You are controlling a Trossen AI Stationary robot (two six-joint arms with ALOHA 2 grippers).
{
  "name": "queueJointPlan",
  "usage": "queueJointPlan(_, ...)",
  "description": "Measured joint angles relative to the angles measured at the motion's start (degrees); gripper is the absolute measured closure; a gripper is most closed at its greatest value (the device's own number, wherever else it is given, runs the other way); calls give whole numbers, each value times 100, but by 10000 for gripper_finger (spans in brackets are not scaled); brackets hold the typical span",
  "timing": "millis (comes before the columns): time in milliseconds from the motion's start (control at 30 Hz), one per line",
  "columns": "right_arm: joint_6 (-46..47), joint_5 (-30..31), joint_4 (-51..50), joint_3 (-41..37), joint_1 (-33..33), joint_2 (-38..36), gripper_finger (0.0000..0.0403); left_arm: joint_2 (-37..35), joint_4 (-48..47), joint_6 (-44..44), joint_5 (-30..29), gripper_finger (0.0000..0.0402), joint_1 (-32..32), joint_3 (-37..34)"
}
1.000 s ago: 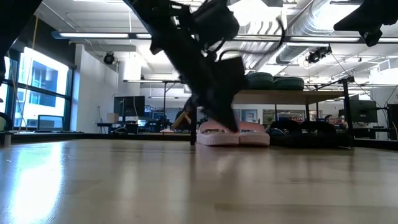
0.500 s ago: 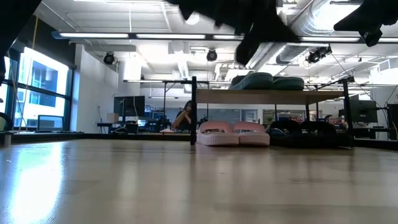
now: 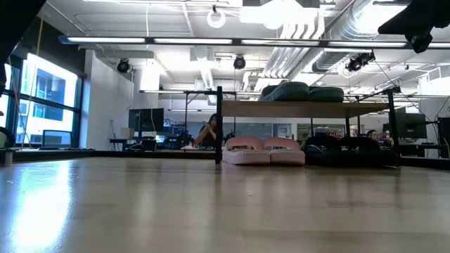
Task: Pick and place slides into the shelf
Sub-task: Return to Home Position
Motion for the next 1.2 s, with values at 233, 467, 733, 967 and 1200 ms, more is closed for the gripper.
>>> queueJointPlan(233,4,-391,210,0,0,1,403,-339,-799,-46,68,401,78,582)
queueJointPlan(467,22,-537,355,0,1,0,403,-1032,-1646,-97,-212,401,449,601)
queueJointPlan(733,408,-707,241,0,1,0,403,-1253,-2836,93,-491,401,765,595)
queueJointPlan(967,470,-703,215,0,1,0,403,-1325,-2134,-3,-245,401,818,-354)
queueJointPlan(1200,600,-679,86,0,1,-2,403,-1881,691,-754,340,401,561,-2962)
